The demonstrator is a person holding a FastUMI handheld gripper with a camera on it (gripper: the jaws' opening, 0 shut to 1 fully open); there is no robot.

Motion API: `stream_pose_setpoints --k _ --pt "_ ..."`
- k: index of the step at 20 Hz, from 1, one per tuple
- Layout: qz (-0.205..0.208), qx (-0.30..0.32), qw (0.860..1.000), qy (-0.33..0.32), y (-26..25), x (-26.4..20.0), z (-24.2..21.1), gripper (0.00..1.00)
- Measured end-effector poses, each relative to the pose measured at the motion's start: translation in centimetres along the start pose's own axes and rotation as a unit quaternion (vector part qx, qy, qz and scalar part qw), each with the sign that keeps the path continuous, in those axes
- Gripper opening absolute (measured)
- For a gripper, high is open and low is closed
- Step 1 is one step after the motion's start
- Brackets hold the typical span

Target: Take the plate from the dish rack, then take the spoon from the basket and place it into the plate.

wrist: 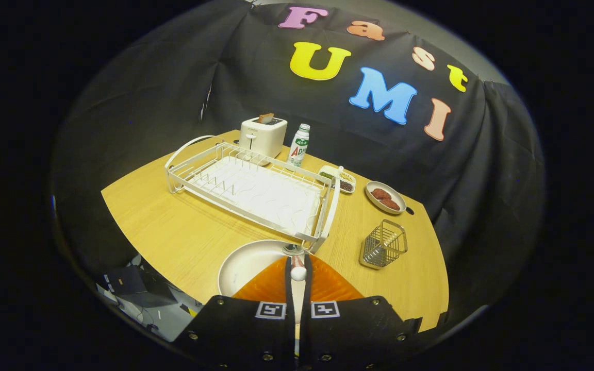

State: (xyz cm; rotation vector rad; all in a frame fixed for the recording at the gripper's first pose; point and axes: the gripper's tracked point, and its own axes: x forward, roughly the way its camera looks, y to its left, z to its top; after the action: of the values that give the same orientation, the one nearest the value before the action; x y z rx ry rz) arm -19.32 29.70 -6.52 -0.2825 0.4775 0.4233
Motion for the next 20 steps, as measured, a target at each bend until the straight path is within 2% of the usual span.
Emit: stream_pose_setpoints --k 7,12,15,16,19,20 --pt "0.017 0.025 0.999 0.024 1.3 1.8 -0.6 0.04" --pt "0.019 0.032 0.999 0.026 1.4 2.6 -0.6 0.12" --pt "0.016 0.032 0.999 0.026 1.2 2.8 -0.5 0.13" --pt "0.015 0.031 0.999 0.026 1.2 2.5 -0.6 0.22" --pt "0.017 0.03 0.999 0.024 1.4 2.5 -0.5 0.32" --pt "0.02 0.028 0.999 0.024 1.5 2.5 -0.4 0.33"
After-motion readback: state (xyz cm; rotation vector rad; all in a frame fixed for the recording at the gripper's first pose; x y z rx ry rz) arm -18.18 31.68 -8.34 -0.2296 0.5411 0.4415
